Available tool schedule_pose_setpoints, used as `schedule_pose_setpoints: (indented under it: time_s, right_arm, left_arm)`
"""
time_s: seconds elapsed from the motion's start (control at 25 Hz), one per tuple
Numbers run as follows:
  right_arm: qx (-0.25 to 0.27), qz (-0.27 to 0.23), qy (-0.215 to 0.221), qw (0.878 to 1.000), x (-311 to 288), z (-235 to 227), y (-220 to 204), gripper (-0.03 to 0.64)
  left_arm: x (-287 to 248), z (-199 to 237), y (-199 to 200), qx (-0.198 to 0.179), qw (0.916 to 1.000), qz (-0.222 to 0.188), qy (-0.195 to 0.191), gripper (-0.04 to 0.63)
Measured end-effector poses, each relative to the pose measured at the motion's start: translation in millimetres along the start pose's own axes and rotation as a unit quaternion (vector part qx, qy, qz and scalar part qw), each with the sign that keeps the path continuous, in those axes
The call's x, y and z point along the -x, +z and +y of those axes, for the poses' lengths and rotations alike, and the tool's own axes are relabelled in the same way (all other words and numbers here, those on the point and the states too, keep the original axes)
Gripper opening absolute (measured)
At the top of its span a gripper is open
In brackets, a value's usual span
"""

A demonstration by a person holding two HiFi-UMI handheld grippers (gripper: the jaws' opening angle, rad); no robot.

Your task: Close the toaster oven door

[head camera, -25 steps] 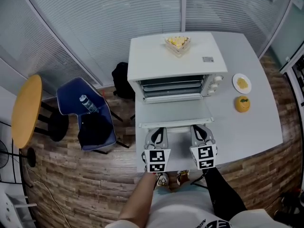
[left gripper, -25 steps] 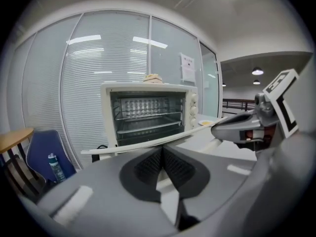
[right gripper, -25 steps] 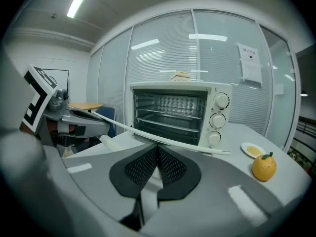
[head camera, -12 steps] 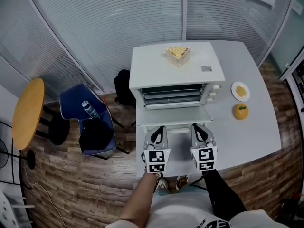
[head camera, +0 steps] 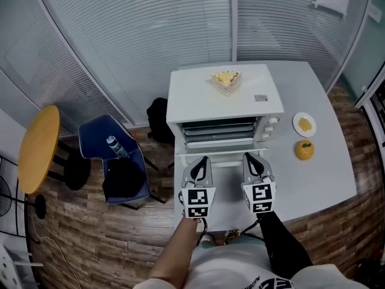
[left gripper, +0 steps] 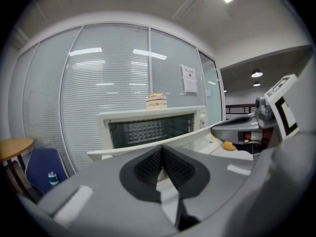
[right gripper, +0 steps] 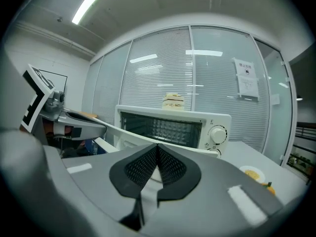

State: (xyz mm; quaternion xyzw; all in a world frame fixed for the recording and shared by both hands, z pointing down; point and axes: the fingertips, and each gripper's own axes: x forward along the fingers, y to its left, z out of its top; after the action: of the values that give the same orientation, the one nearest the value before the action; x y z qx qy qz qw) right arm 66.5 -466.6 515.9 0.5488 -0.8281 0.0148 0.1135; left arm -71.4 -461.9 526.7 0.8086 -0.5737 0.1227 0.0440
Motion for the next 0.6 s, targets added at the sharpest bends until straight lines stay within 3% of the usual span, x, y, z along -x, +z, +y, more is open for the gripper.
schedule_pose_setpoints:
  time_s: [0.6]
  right_arm:
    - [-0.003, -0.046, 0.008, 0.999, -45.4, -23.7, 49.3, 0.003]
  left_arm:
    - [-44.9, 28.1, 51.5, -0.007, 0.9996, -0.028, 0.003, 0.057]
